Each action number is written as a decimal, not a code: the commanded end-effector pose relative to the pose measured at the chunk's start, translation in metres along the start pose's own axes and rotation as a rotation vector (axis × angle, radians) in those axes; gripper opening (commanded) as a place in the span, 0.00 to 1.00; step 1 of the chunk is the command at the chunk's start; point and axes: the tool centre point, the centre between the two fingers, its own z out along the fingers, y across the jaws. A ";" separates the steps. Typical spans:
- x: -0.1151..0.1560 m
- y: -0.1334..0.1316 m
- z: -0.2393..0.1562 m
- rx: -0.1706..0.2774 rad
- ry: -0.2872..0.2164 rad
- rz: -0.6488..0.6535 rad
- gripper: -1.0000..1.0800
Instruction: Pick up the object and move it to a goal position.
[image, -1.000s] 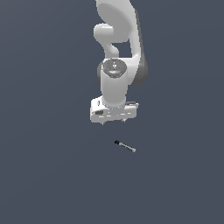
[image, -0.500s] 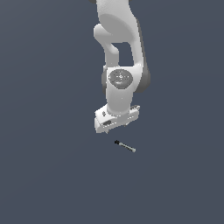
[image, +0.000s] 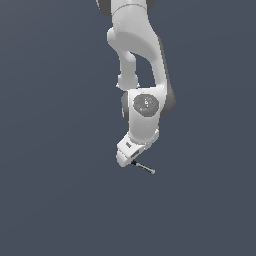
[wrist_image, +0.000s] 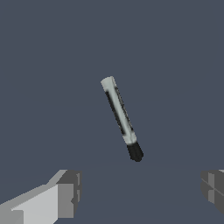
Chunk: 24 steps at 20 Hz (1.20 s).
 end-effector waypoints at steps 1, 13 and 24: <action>0.008 -0.001 0.008 -0.001 0.003 -0.082 0.96; 0.031 -0.004 0.033 -0.002 0.015 -0.336 0.96; 0.034 -0.005 0.040 -0.002 0.017 -0.370 0.96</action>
